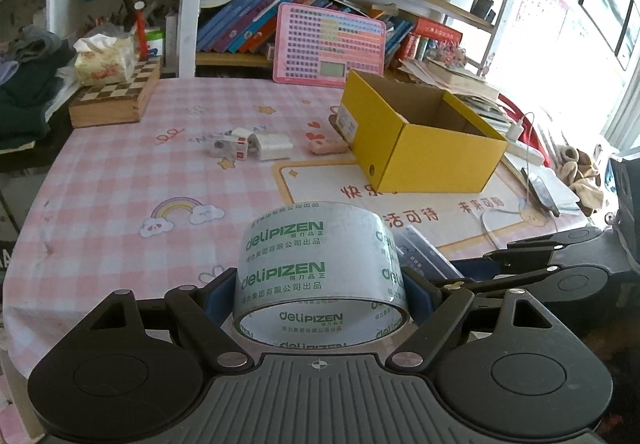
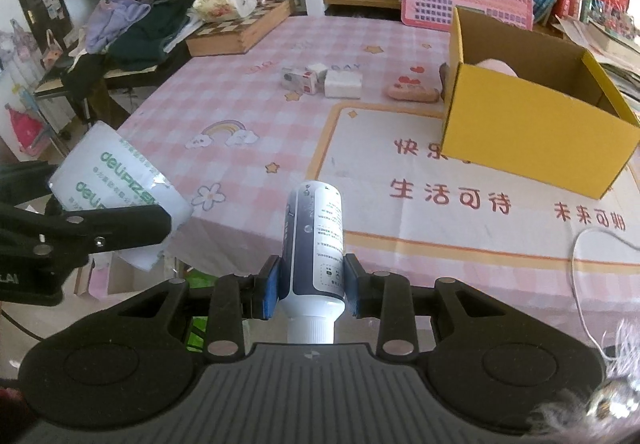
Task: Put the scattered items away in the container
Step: 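Carry the tape roll and spray bottle up toward the yellow box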
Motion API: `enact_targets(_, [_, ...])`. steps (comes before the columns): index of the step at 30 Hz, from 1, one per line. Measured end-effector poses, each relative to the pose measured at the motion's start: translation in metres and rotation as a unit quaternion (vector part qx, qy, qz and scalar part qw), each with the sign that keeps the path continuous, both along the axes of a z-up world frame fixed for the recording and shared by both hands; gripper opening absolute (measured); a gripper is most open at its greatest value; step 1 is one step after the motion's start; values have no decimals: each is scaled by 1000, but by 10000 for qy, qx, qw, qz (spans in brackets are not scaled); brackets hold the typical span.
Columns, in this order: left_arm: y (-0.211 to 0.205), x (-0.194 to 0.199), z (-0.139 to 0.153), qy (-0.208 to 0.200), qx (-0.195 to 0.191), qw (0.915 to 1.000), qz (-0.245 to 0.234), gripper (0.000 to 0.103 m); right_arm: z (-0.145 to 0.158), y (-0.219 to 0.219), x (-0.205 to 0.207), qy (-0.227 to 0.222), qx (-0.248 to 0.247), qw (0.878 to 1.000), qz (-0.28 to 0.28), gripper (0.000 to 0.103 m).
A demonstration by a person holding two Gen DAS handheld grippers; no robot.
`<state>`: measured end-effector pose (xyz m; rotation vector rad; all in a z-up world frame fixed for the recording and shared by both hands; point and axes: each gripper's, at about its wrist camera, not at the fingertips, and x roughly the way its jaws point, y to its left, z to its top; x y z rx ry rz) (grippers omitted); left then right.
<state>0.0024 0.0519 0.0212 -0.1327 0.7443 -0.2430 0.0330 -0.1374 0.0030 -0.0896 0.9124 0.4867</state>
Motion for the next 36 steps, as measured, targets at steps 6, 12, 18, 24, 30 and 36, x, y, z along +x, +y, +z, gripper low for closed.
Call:
enact_targets(6, [0, 2, 0, 19, -15, 10000, -31, 85, -1, -4, -2, 30, -34, 10000, -48, 31])
enact_targets(12, [-4, 2, 1, 12, -29, 10000, -82, 85, 0, -6, -3, 13, -48, 10000, -63, 31])
enact_targets(18, [-6, 4, 1, 8, -40, 9999, -121, 85, 1, -10, -3, -1, -51, 9999, -108, 31])
enact_targets(24, [-10, 7, 1, 25, -61, 9998, -187, 85, 1, -13, -2, 2, -72, 9998, -201, 31])
enact_targets(30, [-16, 11, -1, 54, -75, 9995, -305, 85, 1, -21, -3, 7, -81, 9993, -357, 31])
enact_targets(36, [-26, 15, -2, 94, -50, 9986, -511, 85, 0, -32, -6, 23, -84, 9984, -550, 31])
